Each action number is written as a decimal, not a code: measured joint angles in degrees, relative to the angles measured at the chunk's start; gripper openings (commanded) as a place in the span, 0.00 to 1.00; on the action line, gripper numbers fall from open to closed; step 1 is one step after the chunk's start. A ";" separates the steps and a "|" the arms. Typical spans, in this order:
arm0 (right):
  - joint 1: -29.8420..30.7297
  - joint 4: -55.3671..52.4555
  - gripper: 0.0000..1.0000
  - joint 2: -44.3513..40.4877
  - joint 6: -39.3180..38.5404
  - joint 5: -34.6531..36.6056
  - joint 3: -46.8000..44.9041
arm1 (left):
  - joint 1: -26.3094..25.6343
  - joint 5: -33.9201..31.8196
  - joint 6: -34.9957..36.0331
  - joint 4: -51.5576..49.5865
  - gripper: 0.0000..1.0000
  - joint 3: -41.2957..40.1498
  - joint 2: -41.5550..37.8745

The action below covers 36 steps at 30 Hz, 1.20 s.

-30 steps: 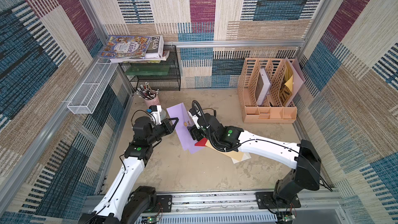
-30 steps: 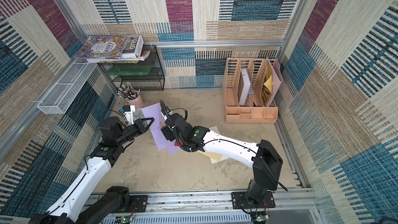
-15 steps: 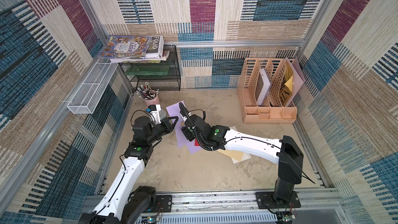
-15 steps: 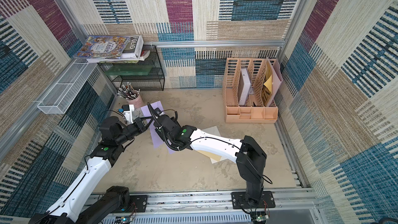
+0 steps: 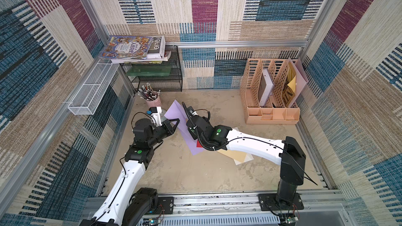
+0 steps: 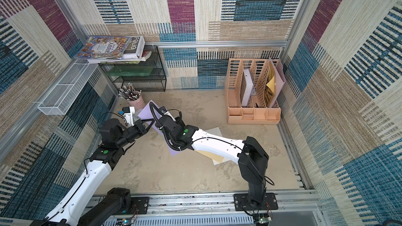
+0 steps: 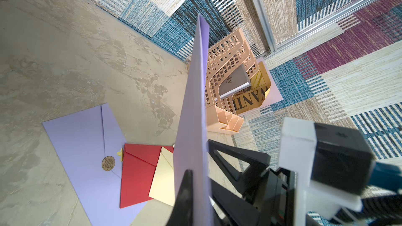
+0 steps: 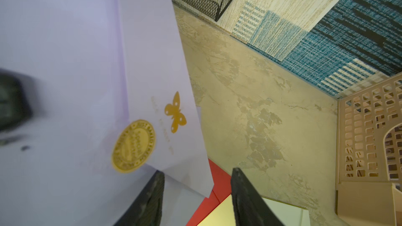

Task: Open the envelope
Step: Open the envelope flap on the envelope.

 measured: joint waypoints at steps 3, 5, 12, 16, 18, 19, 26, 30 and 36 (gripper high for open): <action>-1.09 -0.09 0.39 -0.20 -0.07 0.59 -0.33 | 0.00 0.07 0.09 -0.26 0.00 0.02 -0.24; -1.70 -0.07 0.37 -0.72 -0.28 0.55 -0.70 | 0.00 0.61 0.00 -0.24 0.00 0.09 -0.31; -1.79 1.27 0.36 -2.14 -2.23 -1.14 -1.75 | -0.02 3.21 -0.59 1.14 0.00 -0.07 0.07; -2.51 2.38 0.15 -3.82 -3.19 -4.28 -3.52 | -0.02 4.74 -0.90 2.03 0.00 -0.04 0.96; -3.10 2.80 0.02 -4.72 -3.17 -6.01 -4.07 | -0.02 5.42 -0.92 2.08 0.00 -0.02 1.05; -3.78 2.82 0.00 -5.11 -3.19 -7.06 -4.31 | -0.02 5.75 -0.85 2.29 0.00 0.00 1.07; -8.48 5.27 0.00 -8.22 -2.75 -16.85 -7.39 | 0.00 8.26 -0.39 3.69 0.00 0.17 1.40; -10.75 7.15 0.00 -10.73 -2.23 -23.61 -10.47 | 0.02 9.46 0.17 4.50 0.00 0.17 1.86; -14.95 11.41 0.00 -14.25 -0.55 -35.80 -15.43 | 0.02 11.15 0.20 5.70 0.00 0.17 2.56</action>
